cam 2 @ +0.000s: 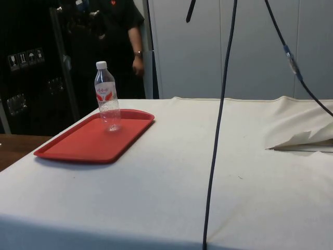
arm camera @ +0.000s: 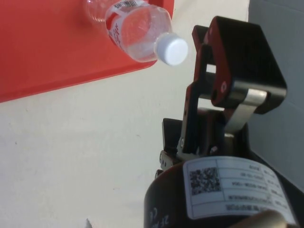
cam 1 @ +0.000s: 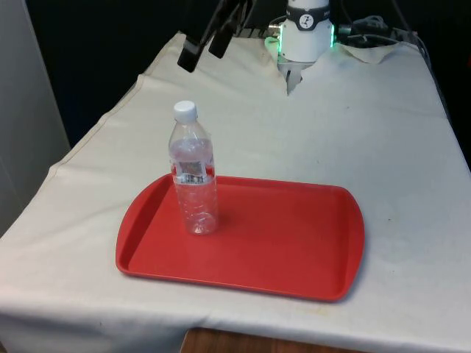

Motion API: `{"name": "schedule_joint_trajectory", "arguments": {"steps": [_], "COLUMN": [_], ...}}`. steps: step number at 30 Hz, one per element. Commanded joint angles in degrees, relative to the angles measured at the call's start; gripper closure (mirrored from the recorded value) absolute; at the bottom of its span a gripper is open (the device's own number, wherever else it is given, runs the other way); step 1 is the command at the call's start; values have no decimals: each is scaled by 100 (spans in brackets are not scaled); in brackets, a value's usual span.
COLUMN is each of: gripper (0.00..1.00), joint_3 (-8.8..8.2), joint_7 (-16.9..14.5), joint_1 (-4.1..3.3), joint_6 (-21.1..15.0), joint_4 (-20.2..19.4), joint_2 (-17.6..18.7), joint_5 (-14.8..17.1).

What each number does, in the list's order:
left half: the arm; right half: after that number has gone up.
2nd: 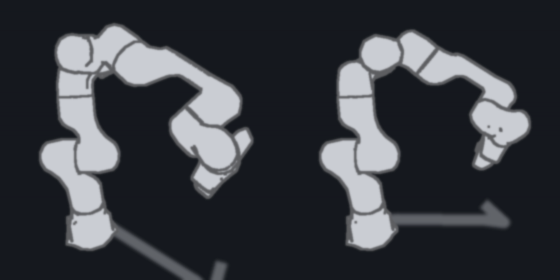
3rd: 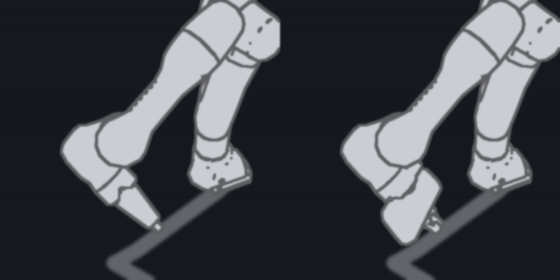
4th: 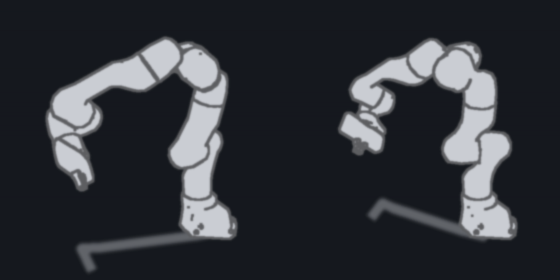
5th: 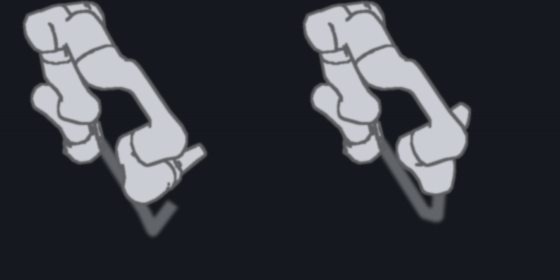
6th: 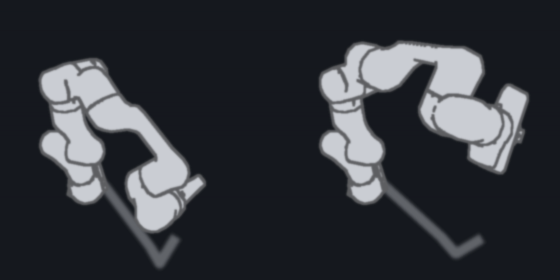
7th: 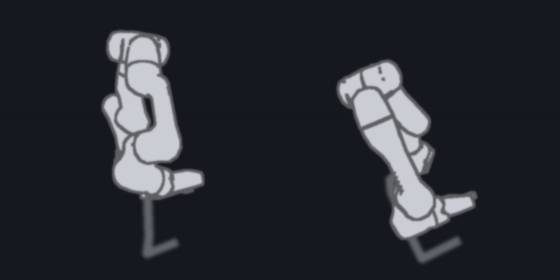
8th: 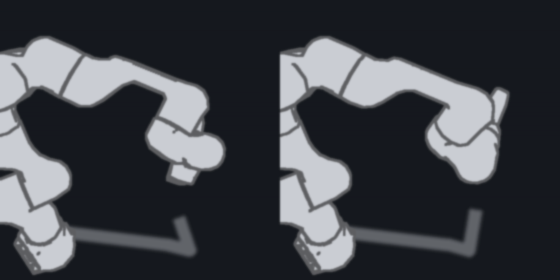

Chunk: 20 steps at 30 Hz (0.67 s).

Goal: Place the bottle upright on the tray.

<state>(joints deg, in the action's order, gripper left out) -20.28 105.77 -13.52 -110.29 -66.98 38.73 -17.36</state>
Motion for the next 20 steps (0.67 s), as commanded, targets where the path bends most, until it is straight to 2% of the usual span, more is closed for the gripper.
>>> {"name": "schedule_joint_trajectory", "arguments": {"steps": [1, 2, 6, 8, 9, 10, 20], "gripper": [0, 0, 0, 0, 0, 0, 0], "joint_3": [6, 11, 34, 40, 40, 46, 46], "joint_7": [0, 29, 40, 40, 0, 34, 0], "joint_1": [0, -29, -29, -29, 0, -23, 0], "joint_6": [6, -120, -132, -126, 6, -120, 57], "joint_4": [-11, -195, -292, -298, -126, -304, -166], "joint_2": [-17, -155, -229, -235, -103, -235, -132], "joint_5": [0, -11, -23, -17, -6, -6, -34]}}
